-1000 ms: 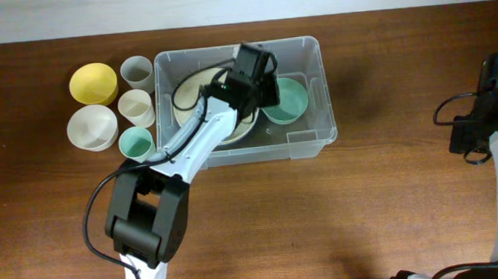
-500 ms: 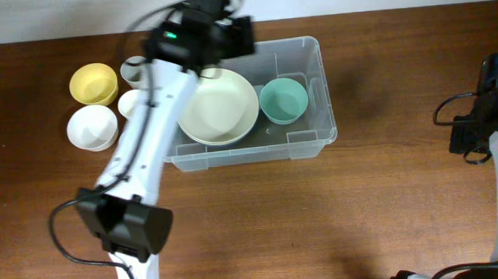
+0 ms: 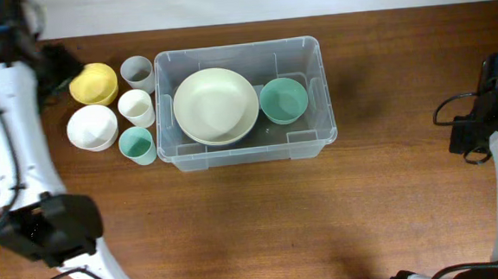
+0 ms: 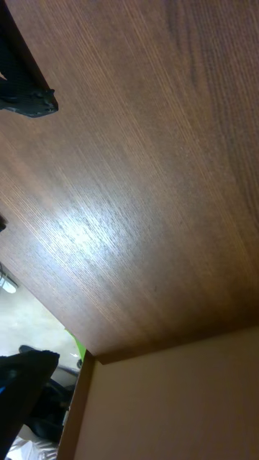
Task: Pack container
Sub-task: 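Release the mint green bowl in the bin and withdraw the left gripper, then grasp the rim of the white bowl at left with the left gripper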
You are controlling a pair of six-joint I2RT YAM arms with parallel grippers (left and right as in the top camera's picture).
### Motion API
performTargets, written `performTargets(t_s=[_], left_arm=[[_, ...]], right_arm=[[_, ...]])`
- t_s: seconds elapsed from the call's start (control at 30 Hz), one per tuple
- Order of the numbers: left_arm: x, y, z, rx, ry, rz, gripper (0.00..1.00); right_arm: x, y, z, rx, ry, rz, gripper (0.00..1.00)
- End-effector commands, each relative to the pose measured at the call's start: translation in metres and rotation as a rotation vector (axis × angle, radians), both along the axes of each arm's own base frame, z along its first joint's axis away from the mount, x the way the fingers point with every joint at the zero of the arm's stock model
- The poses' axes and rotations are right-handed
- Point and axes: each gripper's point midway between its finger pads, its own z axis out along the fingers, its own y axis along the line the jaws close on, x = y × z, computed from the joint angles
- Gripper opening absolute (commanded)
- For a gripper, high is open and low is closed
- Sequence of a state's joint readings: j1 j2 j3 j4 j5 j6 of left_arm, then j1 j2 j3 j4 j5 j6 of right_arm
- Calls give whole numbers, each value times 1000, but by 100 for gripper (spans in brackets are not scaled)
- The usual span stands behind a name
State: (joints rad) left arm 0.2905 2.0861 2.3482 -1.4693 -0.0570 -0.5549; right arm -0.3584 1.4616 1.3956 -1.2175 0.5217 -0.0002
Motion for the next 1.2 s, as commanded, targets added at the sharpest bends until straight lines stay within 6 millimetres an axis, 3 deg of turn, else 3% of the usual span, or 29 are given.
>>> performTargets(t_s=[0.0, 0.17, 0.43, 1.0, 1.17], left_arm=[[-22, 26, -17, -64, 39, 150, 93], [-32, 41, -65, -102, 110, 191, 93], [-30, 35, -124, -144, 136, 183, 93], [-36, 32, -203, -188, 251, 213, 93], [-37, 32, -208, -192, 261, 213, 91]], right_arm=[[-1, -1, -3, 1, 5, -8, 99], [-1, -1, -3, 1, 5, -8, 99], [-1, -1, -3, 1, 5, -8, 99], [-1, -1, -3, 2, 6, -7, 99], [-1, -1, -3, 2, 6, -7, 99]])
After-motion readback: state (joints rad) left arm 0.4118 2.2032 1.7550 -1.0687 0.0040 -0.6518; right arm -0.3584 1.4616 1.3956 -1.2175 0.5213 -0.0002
